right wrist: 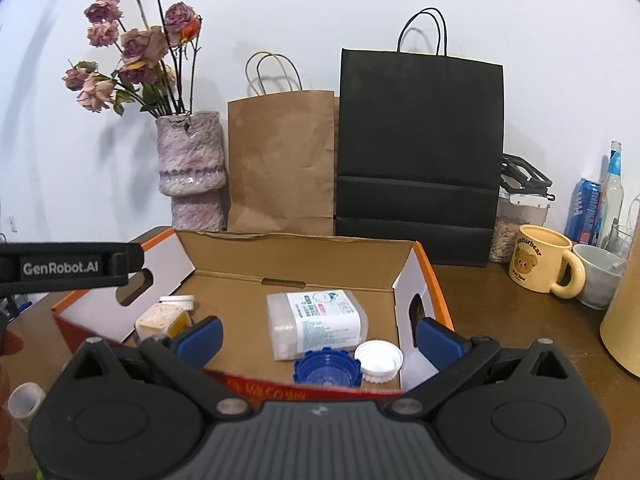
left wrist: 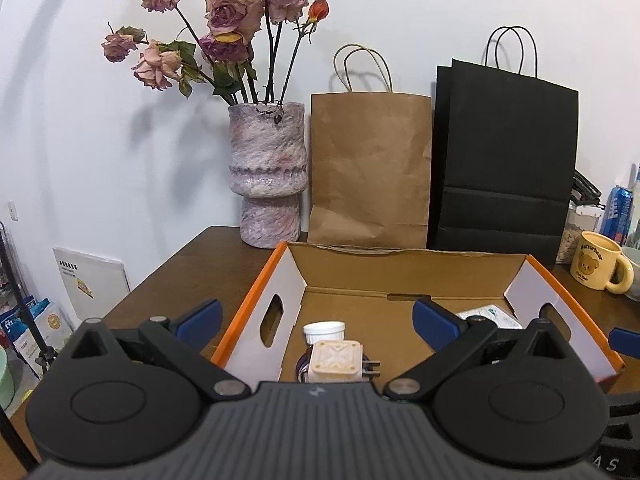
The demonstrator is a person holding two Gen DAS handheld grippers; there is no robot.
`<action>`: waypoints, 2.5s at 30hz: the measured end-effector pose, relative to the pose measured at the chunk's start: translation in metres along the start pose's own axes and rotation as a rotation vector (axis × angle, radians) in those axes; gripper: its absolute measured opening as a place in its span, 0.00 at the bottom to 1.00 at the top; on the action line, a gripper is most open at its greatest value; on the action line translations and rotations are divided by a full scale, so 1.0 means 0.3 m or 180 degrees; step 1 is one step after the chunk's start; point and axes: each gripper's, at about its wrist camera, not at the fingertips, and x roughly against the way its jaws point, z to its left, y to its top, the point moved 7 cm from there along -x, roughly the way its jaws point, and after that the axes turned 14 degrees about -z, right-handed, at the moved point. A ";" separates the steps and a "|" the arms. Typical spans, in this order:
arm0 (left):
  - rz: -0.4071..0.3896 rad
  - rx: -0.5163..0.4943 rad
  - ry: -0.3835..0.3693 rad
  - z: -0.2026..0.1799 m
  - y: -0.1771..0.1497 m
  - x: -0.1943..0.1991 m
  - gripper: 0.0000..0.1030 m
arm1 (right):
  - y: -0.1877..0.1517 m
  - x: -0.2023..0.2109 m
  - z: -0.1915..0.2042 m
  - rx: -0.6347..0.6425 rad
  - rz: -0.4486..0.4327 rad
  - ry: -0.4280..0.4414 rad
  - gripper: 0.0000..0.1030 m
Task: Organize rigid objects
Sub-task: 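Move both open tools back from the box toward the bottles, then grasp the white spray bottle with the right tool while the left tool grasps the green spray bottle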
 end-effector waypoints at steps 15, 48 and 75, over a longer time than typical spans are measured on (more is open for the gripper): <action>0.0013 -0.0003 -0.0075 0.038 -0.022 0.175 1.00 | -0.044 0.170 0.043 0.0072 0.0090 0.0089 1.00; 0.0474 0.0011 -0.0114 0.163 -0.236 0.335 1.00 | -0.185 0.308 0.116 0.0196 0.0576 0.0183 1.00; 0.0512 0.0035 0.0018 0.177 -0.256 0.307 1.00 | -0.240 0.109 0.149 -0.0039 0.0877 0.0272 0.30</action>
